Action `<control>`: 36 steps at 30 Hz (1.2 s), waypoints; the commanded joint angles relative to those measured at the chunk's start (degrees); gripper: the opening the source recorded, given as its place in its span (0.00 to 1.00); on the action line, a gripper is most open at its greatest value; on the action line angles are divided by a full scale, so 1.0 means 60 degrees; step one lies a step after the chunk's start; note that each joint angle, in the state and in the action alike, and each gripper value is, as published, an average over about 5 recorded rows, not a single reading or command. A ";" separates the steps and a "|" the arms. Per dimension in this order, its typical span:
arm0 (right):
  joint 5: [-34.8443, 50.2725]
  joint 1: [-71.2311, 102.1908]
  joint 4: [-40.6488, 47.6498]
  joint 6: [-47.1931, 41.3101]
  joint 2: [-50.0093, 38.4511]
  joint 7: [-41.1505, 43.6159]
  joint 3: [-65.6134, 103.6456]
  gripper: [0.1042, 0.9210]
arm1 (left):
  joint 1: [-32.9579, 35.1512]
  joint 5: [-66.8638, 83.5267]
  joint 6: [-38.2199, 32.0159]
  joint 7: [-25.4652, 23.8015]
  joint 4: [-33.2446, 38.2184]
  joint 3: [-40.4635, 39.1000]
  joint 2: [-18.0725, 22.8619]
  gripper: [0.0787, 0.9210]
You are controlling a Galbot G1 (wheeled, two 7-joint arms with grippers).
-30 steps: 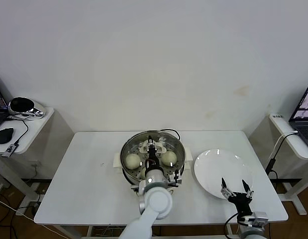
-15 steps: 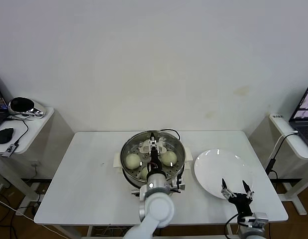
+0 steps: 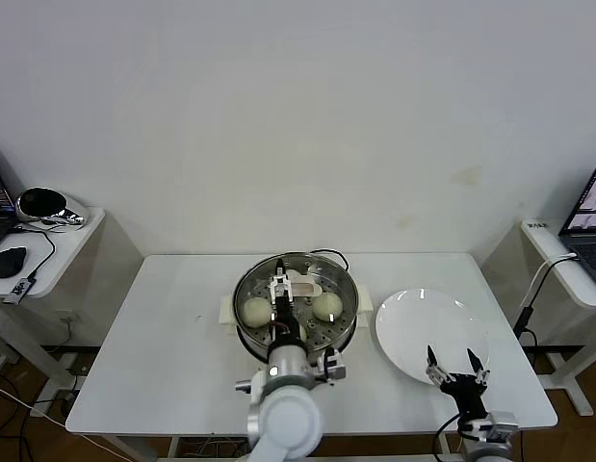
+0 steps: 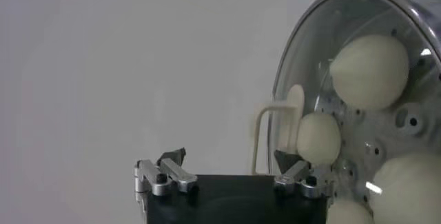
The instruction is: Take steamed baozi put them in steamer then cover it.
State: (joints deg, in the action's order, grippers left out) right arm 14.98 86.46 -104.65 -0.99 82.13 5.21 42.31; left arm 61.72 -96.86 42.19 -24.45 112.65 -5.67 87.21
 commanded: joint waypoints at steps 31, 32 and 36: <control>-0.0994 0.1783 -0.0884 0.0115 -0.0458 -0.0082 -0.1380 0.88 | 0.7195 1.5970 -0.6521 0.3411 0.1118 0.6760 -0.0723 0.88; -0.1045 0.1828 -0.0940 0.0088 -0.0454 -0.0060 -0.1383 0.88 | 0.7258 1.5973 -0.6355 0.3406 0.1148 0.6711 -0.0722 0.88; -0.1192 0.1972 -0.1354 -0.0195 -0.0398 -0.0067 -0.1426 0.88 | 0.7440 1.5874 -0.5755 0.3361 0.1322 0.6655 -0.0674 0.88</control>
State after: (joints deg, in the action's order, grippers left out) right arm 9.46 96.51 -109.86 -0.72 79.81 4.78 34.58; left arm 99.73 -8.63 9.69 -5.59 122.19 32.18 82.71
